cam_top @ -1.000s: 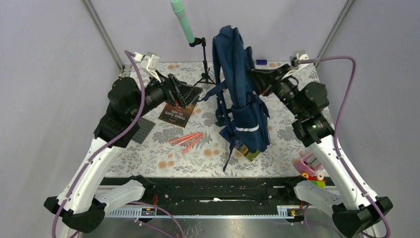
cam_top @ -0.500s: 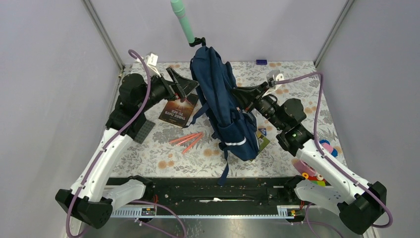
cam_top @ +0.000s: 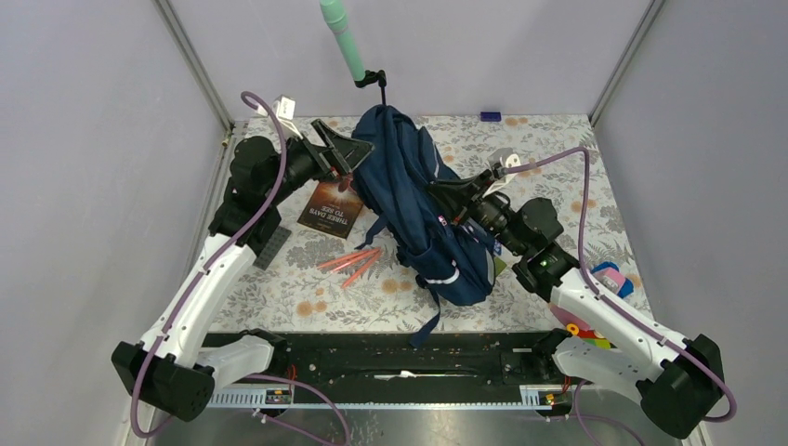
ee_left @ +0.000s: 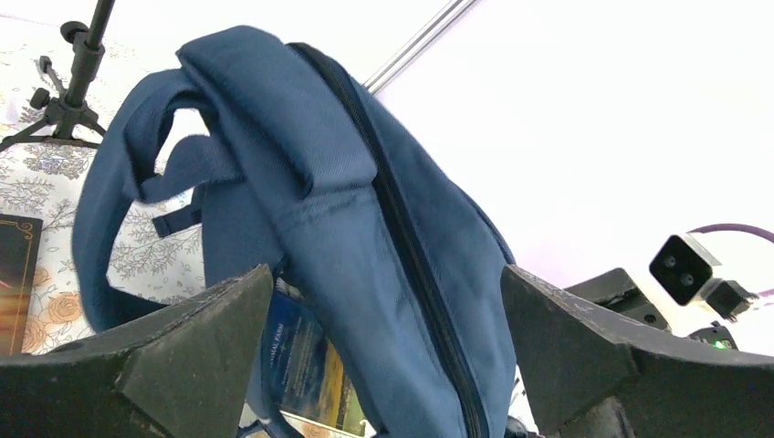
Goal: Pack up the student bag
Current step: Adjust the student bag at the center of the board.
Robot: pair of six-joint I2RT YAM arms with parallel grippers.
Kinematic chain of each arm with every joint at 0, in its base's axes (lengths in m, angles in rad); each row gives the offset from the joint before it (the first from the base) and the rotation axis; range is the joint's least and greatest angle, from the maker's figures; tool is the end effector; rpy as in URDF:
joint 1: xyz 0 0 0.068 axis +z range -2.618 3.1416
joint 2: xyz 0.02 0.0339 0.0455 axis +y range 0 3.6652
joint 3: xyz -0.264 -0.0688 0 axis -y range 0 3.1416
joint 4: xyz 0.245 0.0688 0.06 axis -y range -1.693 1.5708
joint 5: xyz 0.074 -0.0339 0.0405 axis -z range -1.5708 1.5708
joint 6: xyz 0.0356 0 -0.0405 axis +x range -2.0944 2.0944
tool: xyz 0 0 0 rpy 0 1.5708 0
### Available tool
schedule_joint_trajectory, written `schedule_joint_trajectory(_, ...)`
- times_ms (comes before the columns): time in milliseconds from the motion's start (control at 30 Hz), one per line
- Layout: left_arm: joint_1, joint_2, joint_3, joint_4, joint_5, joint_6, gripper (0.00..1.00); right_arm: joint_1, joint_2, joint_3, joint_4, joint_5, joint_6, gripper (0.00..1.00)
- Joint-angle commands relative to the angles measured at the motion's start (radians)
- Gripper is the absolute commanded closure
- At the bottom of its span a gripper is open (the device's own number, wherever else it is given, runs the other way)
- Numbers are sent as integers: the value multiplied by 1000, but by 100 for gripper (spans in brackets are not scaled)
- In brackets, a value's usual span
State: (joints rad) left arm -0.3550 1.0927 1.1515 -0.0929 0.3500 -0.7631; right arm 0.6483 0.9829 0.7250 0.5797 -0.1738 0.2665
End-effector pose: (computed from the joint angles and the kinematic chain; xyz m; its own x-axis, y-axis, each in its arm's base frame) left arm 0.2273 -0.0973 0.4185 -0.4709 -0.5179 -0.7142 0.4461 0.5587 -0.6992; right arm 0.1790 0.1433 0.3632 0.0521 0.3649 -0.9296 -0.7663 0.6115 0.1971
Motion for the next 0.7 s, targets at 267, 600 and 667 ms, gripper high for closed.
schedule_joint_trajectory(267, 5, 55, 21, -53, -184, 94, 1, 41, 9, 22, 139, 23, 15, 100)
schedule_joint_trajectory(600, 5, 64, 9, -96, -298, 127, 4, 51, 20, 31, 142, 21, 17, 100)
schedule_joint_trajectory(667, 6, 60, -6, -93, -317, 127, 2, 52, 22, 32, 140, 20, 16, 100)
